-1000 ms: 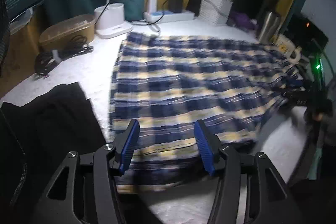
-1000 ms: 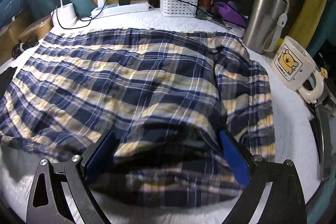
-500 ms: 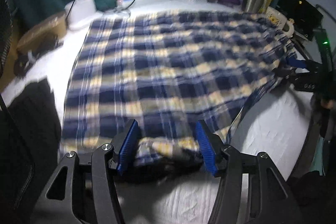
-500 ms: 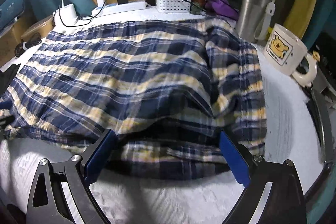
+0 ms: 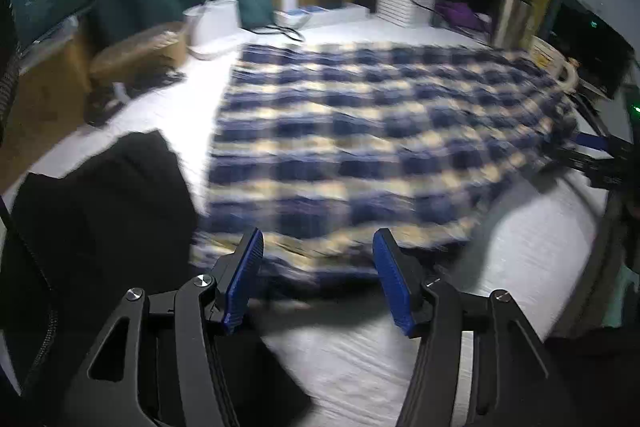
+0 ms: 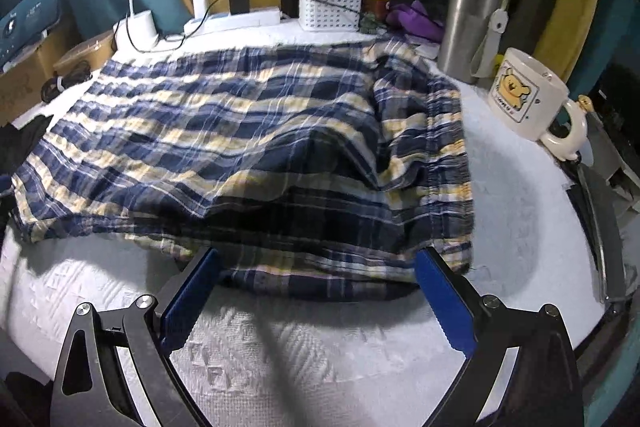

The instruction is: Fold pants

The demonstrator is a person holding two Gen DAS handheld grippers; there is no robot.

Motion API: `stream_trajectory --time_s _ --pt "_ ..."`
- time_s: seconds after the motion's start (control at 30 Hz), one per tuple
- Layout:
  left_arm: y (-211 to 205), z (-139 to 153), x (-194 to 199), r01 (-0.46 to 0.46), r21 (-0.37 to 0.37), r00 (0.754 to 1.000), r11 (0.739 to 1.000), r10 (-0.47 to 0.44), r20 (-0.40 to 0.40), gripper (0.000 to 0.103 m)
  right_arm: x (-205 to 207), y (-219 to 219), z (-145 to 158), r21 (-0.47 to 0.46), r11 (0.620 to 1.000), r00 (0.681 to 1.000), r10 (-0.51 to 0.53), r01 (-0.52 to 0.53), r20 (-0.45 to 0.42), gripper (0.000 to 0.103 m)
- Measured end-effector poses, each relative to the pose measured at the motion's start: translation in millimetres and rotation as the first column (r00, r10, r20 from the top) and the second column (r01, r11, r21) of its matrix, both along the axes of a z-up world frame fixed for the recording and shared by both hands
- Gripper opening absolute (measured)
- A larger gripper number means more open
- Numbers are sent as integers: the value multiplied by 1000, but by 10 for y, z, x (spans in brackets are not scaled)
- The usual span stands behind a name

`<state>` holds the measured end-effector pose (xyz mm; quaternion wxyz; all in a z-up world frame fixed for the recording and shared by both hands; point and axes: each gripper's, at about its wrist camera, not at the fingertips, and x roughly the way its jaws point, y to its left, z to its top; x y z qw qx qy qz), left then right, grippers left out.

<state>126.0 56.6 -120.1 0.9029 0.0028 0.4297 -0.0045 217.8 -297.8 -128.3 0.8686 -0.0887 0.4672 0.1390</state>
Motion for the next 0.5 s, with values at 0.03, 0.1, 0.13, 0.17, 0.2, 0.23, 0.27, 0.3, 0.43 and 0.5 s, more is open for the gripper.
stream_trajectory --time_s 0.03,0.1,0.13,0.17,0.2,0.23,0.27,0.3,0.43,0.5 --pt "85 7 54 -28 9 1000 1000 28 0 57 6 -22 42 0 1000 1000 -8 8 12 98" --pt "197 19 120 -56 4 998 998 56 11 57 24 -62 102 7 1000 999 -21 21 30 98" --pt "256 15 155 -68 -3 998 998 68 15 57 37 -77 117 11 1000 999 -28 28 35 98" --pt "309 -3 199 -81 -6 997 997 81 9 57 51 -104 129 14 999 998 -38 37 41 98" --pt "347 -21 227 -86 -12 996 996 86 5 57 64 -119 130 16 999 998 -44 43 43 98" --pt "369 -37 245 -77 -25 997 997 77 7 57 81 -131 121 17 999 998 -52 51 41 98" --pt "392 -63 264 -64 -43 998 997 65 7 57 90 -144 114 18 998 998 -56 55 39 98" --pt "405 -88 269 -63 -52 998 997 63 -2 56 101 -153 104 20 998 998 -59 59 36 98" --pt "411 -182 279 -64 -50 998 997 63 -25 21 103 -131 60 18 998 998 -54 54 25 98" --pt "434 -186 253 -78 -36 997 996 77 -16 9 104 -113 39 12 999 998 -51 50 22 98"
